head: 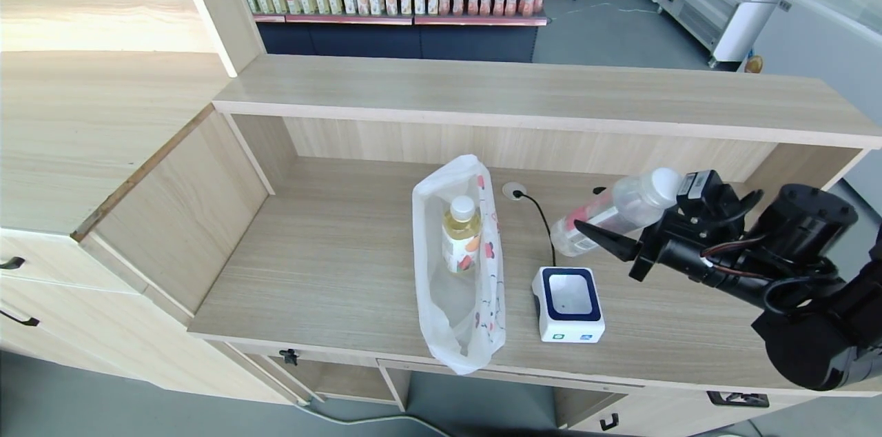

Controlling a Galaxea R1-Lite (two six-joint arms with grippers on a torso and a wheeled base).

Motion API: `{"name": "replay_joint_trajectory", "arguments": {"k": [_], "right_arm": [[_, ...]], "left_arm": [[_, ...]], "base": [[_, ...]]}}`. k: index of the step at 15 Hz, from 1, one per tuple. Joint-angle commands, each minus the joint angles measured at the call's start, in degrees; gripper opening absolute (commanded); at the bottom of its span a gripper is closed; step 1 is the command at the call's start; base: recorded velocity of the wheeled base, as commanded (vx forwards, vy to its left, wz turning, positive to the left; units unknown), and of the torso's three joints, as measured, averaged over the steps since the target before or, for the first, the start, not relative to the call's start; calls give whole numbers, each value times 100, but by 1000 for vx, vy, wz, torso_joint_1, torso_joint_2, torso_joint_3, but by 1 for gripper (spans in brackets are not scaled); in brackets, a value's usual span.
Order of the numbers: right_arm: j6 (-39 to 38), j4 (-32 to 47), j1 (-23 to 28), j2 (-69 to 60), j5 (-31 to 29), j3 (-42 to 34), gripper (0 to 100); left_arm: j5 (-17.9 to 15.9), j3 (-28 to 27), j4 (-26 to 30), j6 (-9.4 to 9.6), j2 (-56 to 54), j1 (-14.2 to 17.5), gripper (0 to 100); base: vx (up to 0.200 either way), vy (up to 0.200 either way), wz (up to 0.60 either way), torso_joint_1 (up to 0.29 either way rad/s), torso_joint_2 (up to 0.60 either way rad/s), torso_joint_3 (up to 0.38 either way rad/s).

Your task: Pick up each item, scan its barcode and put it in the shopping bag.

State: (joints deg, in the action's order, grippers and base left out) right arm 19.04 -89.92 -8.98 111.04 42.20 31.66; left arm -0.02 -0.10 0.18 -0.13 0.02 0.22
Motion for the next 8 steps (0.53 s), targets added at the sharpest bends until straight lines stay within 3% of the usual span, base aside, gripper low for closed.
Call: {"name": "replay_joint_trajectory", "arguments": {"k": [1,3,6,8], "right_arm": [[-313,-8,-7,-364,-169,-63,0],[-498,-8,-7,-373,-608,-46,0],[-876,-8,-130,-417,-714,-142,0],[-1157,-8,-279,-443,-960,-213,0]], "left_arm": [[-6,1,-1,-4,-2,4,100],[-6,1,-1,5,-2,4,100],[2,1,-1,5,-2,4,100],[2,1,-1,-4,-2,4,100]], "base": [[0,200,0,2,-2,2],[0,200,0,-2,-2,2],[0,200,0,12,1,-1],[0,0,0,0,0,0]]}}
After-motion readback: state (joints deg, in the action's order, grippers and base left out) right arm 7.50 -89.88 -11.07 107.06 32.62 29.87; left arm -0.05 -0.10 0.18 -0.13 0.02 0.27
